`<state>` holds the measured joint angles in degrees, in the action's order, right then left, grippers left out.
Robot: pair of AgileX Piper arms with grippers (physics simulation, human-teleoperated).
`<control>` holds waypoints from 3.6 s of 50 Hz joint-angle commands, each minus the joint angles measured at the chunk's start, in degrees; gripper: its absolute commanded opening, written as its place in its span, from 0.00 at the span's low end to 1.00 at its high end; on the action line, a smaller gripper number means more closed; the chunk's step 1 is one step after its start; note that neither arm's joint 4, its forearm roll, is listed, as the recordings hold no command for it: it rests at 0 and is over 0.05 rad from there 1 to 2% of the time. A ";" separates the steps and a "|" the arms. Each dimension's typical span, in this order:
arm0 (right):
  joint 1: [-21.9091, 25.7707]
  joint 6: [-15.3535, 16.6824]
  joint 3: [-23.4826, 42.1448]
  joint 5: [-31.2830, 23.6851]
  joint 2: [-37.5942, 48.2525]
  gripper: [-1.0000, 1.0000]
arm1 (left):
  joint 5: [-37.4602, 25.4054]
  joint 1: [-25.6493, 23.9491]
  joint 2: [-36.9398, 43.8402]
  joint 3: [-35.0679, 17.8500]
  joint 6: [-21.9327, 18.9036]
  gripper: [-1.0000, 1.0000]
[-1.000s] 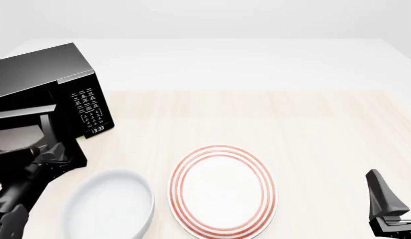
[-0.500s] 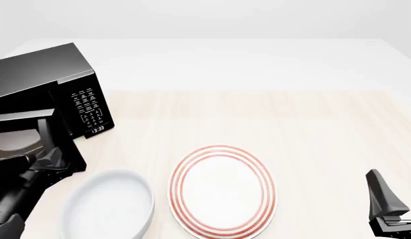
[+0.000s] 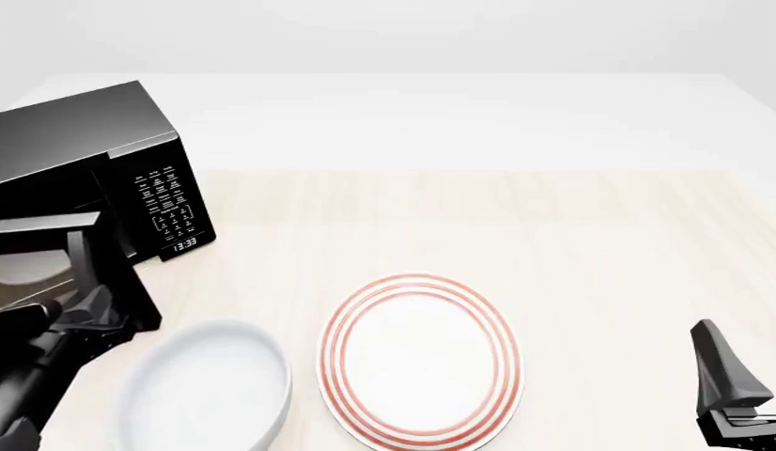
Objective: Open the microwave.
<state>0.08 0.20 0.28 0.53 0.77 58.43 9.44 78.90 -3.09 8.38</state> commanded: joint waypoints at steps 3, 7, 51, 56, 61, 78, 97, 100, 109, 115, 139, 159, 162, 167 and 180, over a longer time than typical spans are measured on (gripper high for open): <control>0.00 -0.01 0.00 0.00 -0.02 1.00 | 0.45 1.92 -3.67 -1.46 -0.30 0.00; 0.00 0.00 0.00 0.00 -0.01 1.00 | 0.50 1.85 -3.61 -1.43 -0.30 0.00; -0.01 0.00 0.00 0.00 -0.01 1.00 | 1.00 3.32 -3.19 -1.13 0.61 1.00; 0.00 0.00 0.00 0.00 0.01 1.00 | 1.29 3.29 -2.94 -1.11 0.80 1.00; 0.01 0.00 0.00 0.00 -0.02 1.00 | 0.91 2.54 -3.29 -1.38 1.01 1.00; -0.01 0.00 0.00 0.00 0.00 1.00 | -5.39 2.02 -10.00 -1.70 0.65 1.00; 0.01 0.00 0.00 0.00 -0.01 1.00 | -15.71 2.26 -20.12 -2.77 -1.41 1.00; 0.01 0.01 0.00 0.00 0.01 1.00 | -16.13 2.32 -21.15 -2.30 -1.64 1.00; -0.01 0.00 0.00 0.00 -0.01 1.00 | -18.76 2.09 -23.81 -2.67 -1.75 1.00; 0.01 0.01 0.00 0.00 0.01 1.00 | -21.31 2.46 -26.34 -2.93 -2.29 1.00; 0.01 -0.01 0.00 0.00 -0.01 1.00 | -30.71 1.78 -35.97 -4.51 -3.53 1.00; 0.00 0.00 0.00 -0.01 -0.02 1.00 | -41.66 1.53 -47.44 -6.36 -5.50 1.00; 0.00 0.00 0.00 0.00 0.00 1.00 | -38.58 1.30 -47.02 -4.42 -6.04 1.00; -0.01 0.01 0.00 0.00 -0.02 1.00 | -41.10 1.05 -48.69 -5.69 -6.63 1.00; 0.00 0.00 0.00 0.00 0.00 1.00 | -45.43 0.74 -50.24 -9.58 -8.50 1.00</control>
<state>0.09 0.21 0.28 0.53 0.77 16.01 10.50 30.18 -10.35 1.26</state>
